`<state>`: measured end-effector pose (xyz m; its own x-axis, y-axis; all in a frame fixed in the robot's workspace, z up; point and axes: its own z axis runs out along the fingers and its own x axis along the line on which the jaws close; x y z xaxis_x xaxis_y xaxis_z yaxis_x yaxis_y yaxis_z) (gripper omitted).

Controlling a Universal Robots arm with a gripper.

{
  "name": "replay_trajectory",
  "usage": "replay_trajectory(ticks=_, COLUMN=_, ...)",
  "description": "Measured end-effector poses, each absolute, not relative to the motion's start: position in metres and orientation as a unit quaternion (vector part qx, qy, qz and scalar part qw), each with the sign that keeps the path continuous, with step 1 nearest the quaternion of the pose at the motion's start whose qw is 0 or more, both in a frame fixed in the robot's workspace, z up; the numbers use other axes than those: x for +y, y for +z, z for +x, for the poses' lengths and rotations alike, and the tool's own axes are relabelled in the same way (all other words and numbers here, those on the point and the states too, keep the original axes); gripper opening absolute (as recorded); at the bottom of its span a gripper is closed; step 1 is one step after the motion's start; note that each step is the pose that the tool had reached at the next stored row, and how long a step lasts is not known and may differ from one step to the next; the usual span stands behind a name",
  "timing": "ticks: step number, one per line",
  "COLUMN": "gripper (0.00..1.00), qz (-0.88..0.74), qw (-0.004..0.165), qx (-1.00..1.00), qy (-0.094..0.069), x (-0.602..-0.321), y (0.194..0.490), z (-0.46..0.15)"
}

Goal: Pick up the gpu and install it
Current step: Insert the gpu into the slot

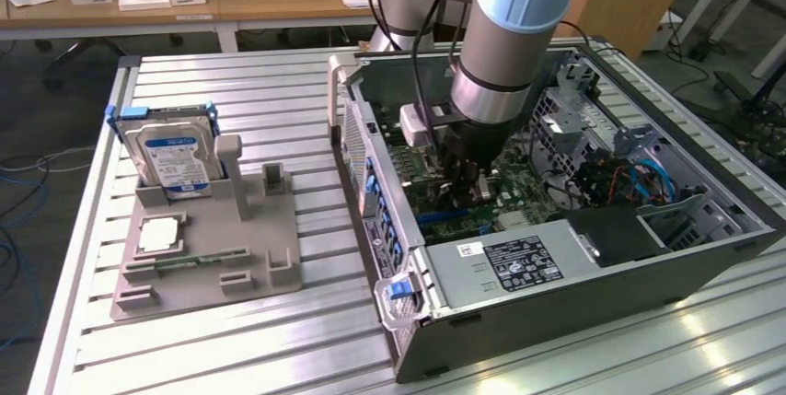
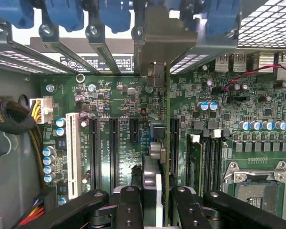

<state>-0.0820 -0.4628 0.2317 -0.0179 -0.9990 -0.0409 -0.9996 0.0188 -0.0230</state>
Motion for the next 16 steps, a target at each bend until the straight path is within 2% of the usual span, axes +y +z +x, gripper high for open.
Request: replay_trajectory(ticks=16, gripper=0.28, qz=-0.699, qw=0.022, qx=0.714, qy=0.007, x=-0.4629, y=0.2304, z=-0.0802)
